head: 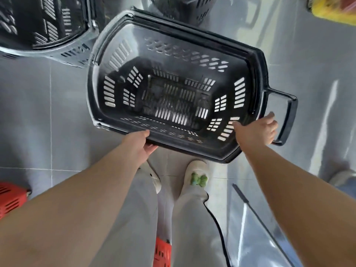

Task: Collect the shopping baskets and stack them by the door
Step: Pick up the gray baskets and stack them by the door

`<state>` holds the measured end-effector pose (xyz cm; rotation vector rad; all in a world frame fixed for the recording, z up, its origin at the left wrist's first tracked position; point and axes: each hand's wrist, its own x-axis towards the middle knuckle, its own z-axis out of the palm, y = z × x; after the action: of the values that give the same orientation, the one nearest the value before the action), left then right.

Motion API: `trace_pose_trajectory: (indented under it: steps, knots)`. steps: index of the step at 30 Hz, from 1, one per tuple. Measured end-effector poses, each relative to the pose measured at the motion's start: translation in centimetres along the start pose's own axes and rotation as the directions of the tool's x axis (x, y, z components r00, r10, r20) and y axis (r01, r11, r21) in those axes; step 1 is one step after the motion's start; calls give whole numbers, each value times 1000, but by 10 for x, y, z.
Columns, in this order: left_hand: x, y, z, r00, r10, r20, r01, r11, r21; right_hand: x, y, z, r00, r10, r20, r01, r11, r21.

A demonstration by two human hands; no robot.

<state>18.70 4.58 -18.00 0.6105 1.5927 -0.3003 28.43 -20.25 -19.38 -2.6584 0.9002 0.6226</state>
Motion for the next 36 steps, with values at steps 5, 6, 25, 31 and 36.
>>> trace_pose_trajectory:
  steps: [5, 6, 25, 31, 36]
  knots:
    - [-11, 6, 4, 999, 35, 10, -35, 998, -46, 11, 3, -19, 993, 26, 113, -26, 1000, 6]
    - [-17, 11, 7, 999, 34, 3, -34, 997, -74, 6, 4, -24, 993, 35, 109, -35, 999, -2]
    - [-303, 51, -110, 944, 284, -168, -314, 931, -188, -192, -44, -268, 934, -282, 221, 287, 958, 8]
    - [-332, 97, -168, 922, 338, -189, -385, 858, -340, -246, -138, -293, 845, -499, 190, 511, 859, -17]
    - [-350, 141, -226, 882, 391, -263, -471, 757, -452, -299, -215, -287, 731, -663, 164, 671, 741, 5]
